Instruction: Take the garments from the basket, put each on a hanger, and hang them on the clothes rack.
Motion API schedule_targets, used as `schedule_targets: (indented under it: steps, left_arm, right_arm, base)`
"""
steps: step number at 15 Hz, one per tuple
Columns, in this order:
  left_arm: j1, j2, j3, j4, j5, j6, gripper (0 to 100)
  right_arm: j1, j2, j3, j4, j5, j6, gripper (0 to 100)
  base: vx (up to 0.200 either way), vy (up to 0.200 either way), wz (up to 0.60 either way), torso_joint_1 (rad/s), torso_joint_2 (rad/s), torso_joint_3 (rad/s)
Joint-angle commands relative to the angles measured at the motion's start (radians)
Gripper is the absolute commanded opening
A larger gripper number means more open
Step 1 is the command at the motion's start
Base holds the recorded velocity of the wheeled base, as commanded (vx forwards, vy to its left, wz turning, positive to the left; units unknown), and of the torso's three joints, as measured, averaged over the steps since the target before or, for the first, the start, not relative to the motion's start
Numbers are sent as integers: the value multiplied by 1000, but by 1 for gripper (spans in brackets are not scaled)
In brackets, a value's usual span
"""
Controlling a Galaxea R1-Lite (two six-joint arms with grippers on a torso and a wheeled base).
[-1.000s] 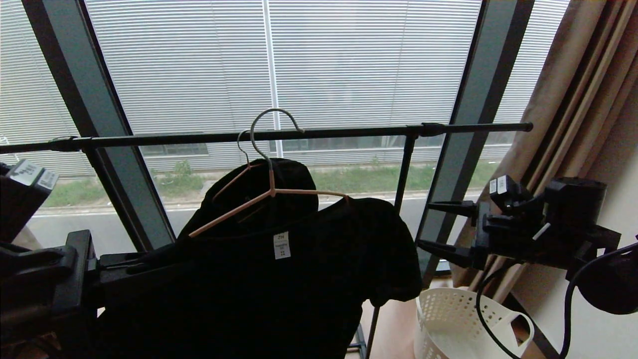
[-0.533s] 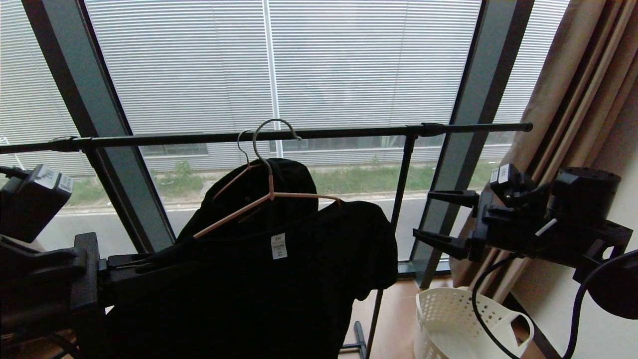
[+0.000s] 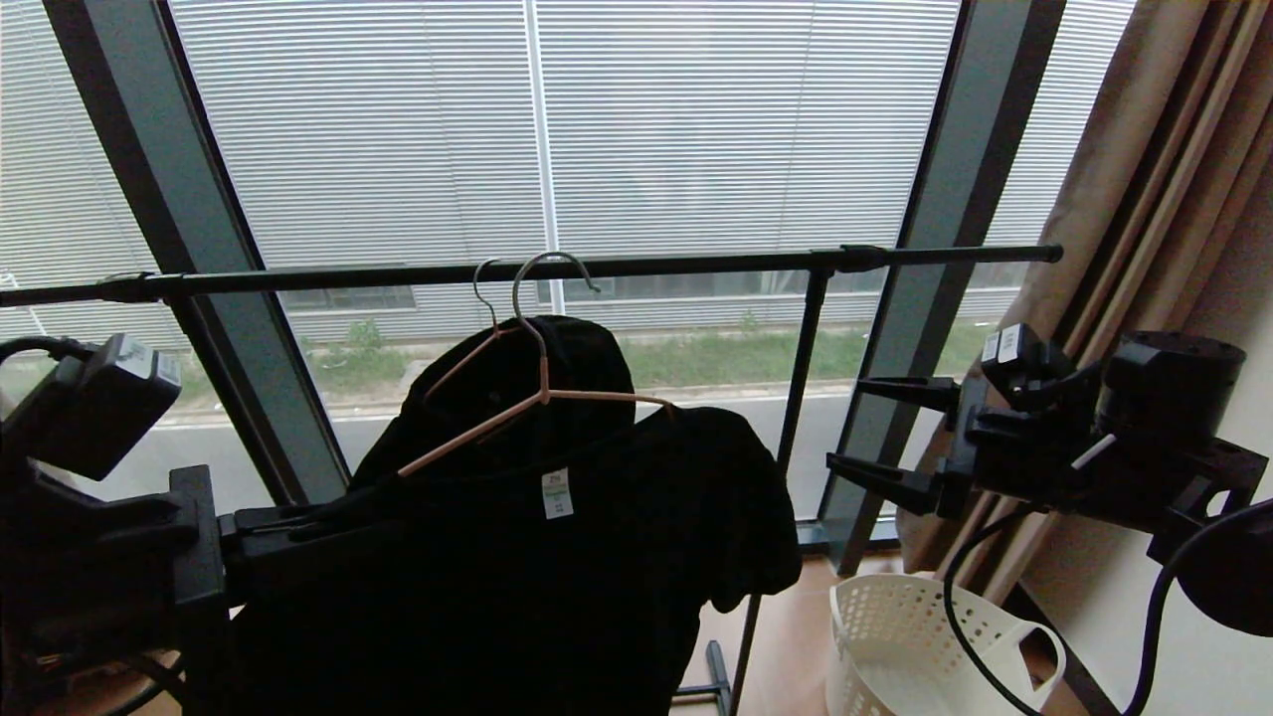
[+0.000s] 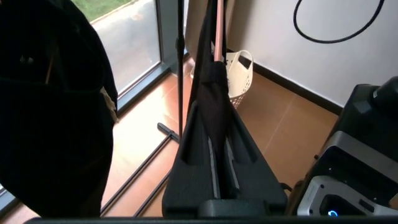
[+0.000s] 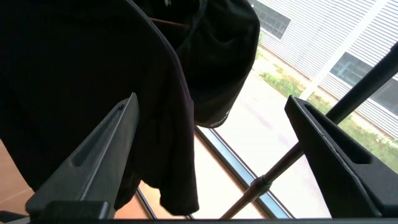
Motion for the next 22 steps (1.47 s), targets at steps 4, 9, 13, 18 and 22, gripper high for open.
schedule_targets:
  steps: [4,9,13,18,22]
  left_arm:
    - [-107,71,-39,-4,129,-50,0]
    - [-179,209,-128,-10,270,-109,0]
    - [-208,350,-213,-119,351,-184,0]
    - [-227,488,-243,-253,446,-242,0]
    - [-243,586,-255,-385,474,-287,0]
  right_arm:
    - [0,3,-3,0,-2,-1,100]
    - [0,3,-2,0,-2,-2,100]
    - [0,9,-3,0,-2,-2,100]
    - [0,9,-3,0,-2,-2,100]
    - [0,9,-3,0,-2,-2,100]
  base:
    - [0,0,0,0,0,0]
    - [0,0,0,0,0,0]
    - [0,0,0,0,0,0]
    - [0,0,0,0,0,0]
    - [0,0,0,0,0,0]
